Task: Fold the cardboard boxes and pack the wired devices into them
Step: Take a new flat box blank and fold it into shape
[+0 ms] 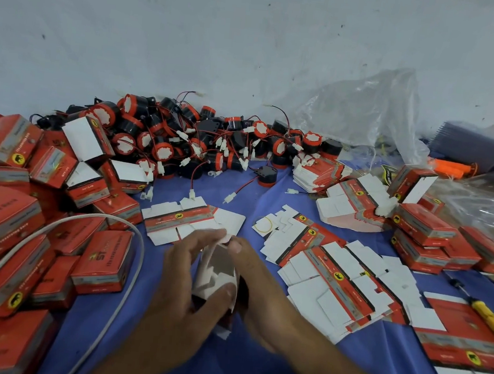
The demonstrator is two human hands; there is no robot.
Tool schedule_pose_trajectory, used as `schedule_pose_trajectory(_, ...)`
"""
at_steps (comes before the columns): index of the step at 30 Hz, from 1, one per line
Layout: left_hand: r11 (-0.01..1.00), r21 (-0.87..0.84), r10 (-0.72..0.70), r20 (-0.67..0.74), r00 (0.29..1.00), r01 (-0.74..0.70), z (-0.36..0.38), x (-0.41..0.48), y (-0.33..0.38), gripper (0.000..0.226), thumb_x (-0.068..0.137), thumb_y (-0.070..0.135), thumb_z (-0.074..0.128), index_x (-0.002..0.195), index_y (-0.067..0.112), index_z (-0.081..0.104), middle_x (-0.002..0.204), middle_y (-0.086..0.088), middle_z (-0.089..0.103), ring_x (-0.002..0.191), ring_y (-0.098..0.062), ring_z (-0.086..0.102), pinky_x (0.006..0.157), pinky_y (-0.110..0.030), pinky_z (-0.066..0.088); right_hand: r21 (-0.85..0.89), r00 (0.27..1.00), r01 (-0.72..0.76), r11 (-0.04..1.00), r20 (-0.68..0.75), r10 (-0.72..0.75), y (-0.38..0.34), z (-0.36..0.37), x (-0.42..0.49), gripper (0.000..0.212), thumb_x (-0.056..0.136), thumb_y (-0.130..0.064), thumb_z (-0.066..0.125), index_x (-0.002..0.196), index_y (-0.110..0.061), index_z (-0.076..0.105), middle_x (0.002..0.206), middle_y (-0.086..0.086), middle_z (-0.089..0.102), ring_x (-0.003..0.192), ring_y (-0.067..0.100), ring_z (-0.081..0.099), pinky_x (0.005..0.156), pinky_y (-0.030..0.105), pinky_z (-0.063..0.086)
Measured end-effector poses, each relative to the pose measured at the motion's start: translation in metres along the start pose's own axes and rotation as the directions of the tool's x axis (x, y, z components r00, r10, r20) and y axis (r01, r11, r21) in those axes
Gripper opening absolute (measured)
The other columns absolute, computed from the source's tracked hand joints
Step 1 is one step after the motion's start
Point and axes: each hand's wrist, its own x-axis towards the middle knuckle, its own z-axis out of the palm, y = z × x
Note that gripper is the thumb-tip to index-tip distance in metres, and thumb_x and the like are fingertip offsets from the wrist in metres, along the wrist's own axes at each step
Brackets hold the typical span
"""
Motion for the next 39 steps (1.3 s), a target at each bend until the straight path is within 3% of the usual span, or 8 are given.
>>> schedule_pose_trajectory(7,0.927,0.321,0.186,0.06,0.981,-0.196,0.001,0.004,0.0,0.033,0.088,0.036,0.05,0.119,0.026,0.06,0.136,0.007,0.043,0.133,-0.016,0.037,0.106,-0.014,0.028,0.215,0.995,0.036,0.976,0.087,-0.056,0.001,-0.001,-0.002,0.048,0.091,-0.044,0.059,0.129,-0.014,0.057,0.116,0.005,0.07,0.107,0.02,0.066,0.084,0.03,0.056)
schedule_pose_trajectory(13,0.958,0.286,0.054,-0.055,0.997,-0.037,-0.003,0.005,-0.004,0.036,0.087,0.043,0.045,0.112,0.021,0.059,0.122,0.005,0.05,0.118,-0.011,0.05,0.095,-0.017,0.039,0.099,0.999,0.013,0.995,0.04,-0.017,0.005,0.002,0.001,0.058,0.074,-0.058,0.066,0.125,-0.032,0.058,0.119,-0.009,0.071,0.116,0.016,0.066,0.095,0.034,0.055)
schedule_pose_trajectory(18,0.948,0.317,0.042,-0.056,0.998,-0.022,0.002,0.002,0.0,0.04,0.077,0.042,0.042,0.114,0.028,0.05,0.128,0.024,0.036,0.121,0.001,0.036,0.095,-0.005,0.029,-0.078,0.999,0.006,0.997,-0.04,-0.009,0.004,0.008,-0.002,0.018,0.09,-0.035,0.058,0.098,-0.05,0.065,0.088,-0.024,0.071,0.082,-0.006,0.068,0.06,0.015,0.055)
schedule_pose_trajectory(23,0.927,0.362,0.103,-0.011,0.995,-0.092,0.0,0.002,0.002,0.046,0.082,0.04,0.047,0.119,0.015,0.055,0.126,0.008,0.043,0.119,-0.003,0.036,0.099,-0.006,0.024,-0.026,0.99,-0.026,0.999,-0.14,0.022,0.008,0.011,0.002,0.049,0.104,-0.031,0.046,0.075,-0.067,0.062,0.078,-0.03,0.067,0.075,-0.017,0.062,0.057,0.01,0.051)
schedule_pose_trajectory(28,0.953,0.265,0.154,-0.003,0.988,-0.147,0.0,0.0,0.002,0.059,0.08,0.042,0.06,0.131,0.014,0.049,0.134,0.011,0.04,0.129,-0.007,0.039,0.104,-0.011,0.031,-0.04,0.97,-0.071,0.997,-0.234,0.059,0.011,0.005,0.011,0.03,0.092,-0.016,0.053,0.099,-0.037,0.072,0.094,-0.006,0.076,0.093,0.018,0.072,0.069,0.032,0.06)
schedule_pose_trajectory(32,0.984,0.125,0.135,-0.026,0.991,-0.13,-0.003,0.002,0.001,0.068,0.079,0.04,0.066,0.135,0.01,0.043,0.139,-0.004,0.044,0.132,-0.026,0.046,0.104,-0.035,0.044,-0.043,0.963,-0.092,0.995,-0.257,0.078,0.009,0.002,0.011,0.031,0.09,-0.011,0.054,0.104,-0.034,0.07,0.098,-0.005,0.076,0.094,0.021,0.072,0.077,0.04,0.063)
schedule_pose_trajectory(37,0.981,0.181,0.072,-0.004,0.997,-0.07,-0.003,0.003,-0.008,0.053,0.079,0.052,0.062,0.128,0.037,0.049,0.138,0.014,0.043,0.135,-0.014,0.041,0.104,-0.012,0.034,-0.068,0.969,-0.078,0.995,-0.242,0.059,0.009,-0.001,0.01,0.014,0.096,-0.026,0.06,0.107,-0.034,0.065,0.103,-0.007,0.073,0.094,0.014,0.072,0.072,0.029,0.06)
schedule_pose_trajectory(39,0.994,0.112,0.007,-0.017,1.0,-0.005,-0.004,0.004,-0.012,0.051,0.078,0.053,0.064,0.125,0.041,0.049,0.136,0.014,0.045,0.13,-0.011,0.046,0.099,-0.018,0.042,-0.009,0.975,-0.08,0.997,-0.208,0.076,0.006,-0.001,0.009,0.021,0.093,-0.042,0.063,0.108,-0.027,0.064,0.108,0.0,0.074,0.097,0.019,0.072,0.079,0.035,0.061)
